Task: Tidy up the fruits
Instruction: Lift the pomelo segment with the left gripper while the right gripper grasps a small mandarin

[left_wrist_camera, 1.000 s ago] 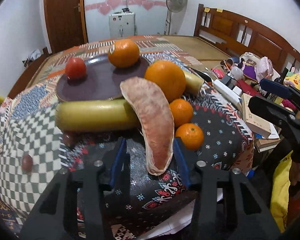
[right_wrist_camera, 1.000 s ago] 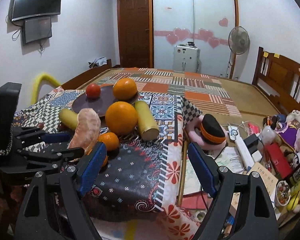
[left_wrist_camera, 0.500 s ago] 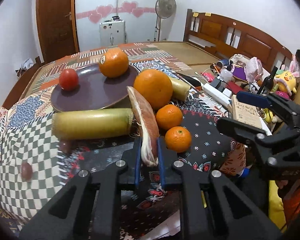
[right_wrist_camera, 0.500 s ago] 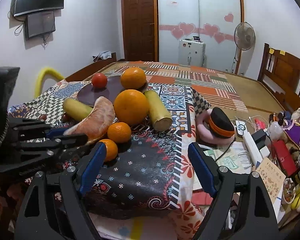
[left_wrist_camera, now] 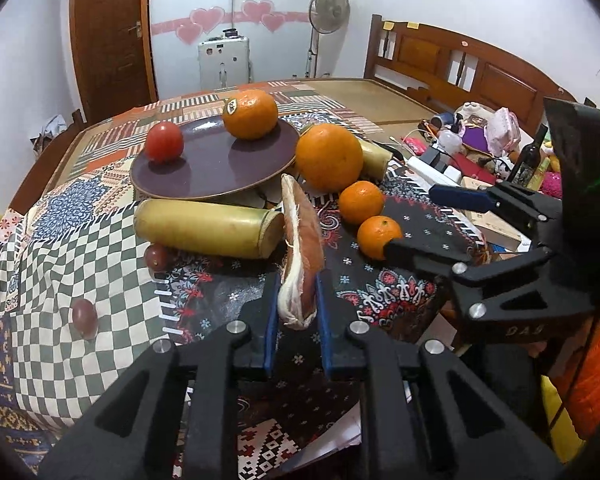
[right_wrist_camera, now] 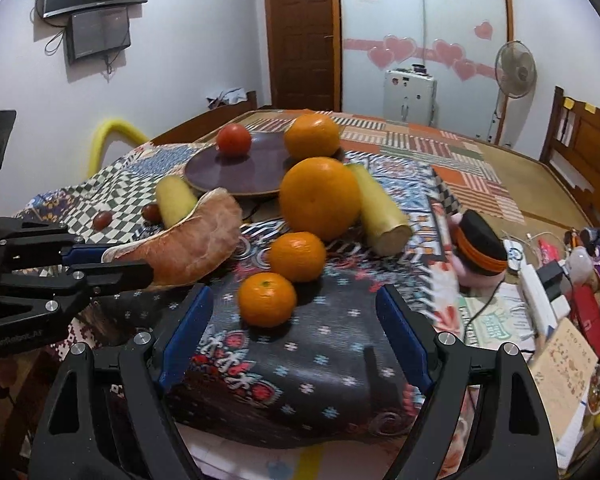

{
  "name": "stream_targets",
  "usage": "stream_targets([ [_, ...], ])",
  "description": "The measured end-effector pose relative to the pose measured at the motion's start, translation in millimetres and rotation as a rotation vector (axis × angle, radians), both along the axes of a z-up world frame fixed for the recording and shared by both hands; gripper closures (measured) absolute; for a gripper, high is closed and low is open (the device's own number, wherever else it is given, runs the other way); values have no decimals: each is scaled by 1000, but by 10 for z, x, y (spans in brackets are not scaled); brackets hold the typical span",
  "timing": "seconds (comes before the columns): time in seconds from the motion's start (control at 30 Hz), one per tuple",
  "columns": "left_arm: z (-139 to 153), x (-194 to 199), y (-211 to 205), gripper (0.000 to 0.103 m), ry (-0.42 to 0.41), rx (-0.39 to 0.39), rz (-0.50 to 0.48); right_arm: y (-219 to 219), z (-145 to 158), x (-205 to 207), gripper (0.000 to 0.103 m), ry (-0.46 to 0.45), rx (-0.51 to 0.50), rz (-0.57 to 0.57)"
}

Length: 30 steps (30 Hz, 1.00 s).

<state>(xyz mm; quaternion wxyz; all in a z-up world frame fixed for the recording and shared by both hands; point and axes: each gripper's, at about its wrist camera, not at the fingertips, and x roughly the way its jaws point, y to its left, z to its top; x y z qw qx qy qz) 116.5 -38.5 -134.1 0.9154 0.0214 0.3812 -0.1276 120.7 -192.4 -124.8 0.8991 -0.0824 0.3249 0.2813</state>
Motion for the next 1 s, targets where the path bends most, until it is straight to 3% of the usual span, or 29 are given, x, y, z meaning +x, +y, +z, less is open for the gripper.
stream_targets([
  [0.27,-123,115,-41,81,27,-15,-6,100,-124,127,53,65,12,23],
  [0.47,-210,246,-103,79,39,-11,-2,70,-136,125,69,80,39,36],
  [1.0,-207,395,-145,79,34,-56,50,-76,-47,109,69,54,71,31],
])
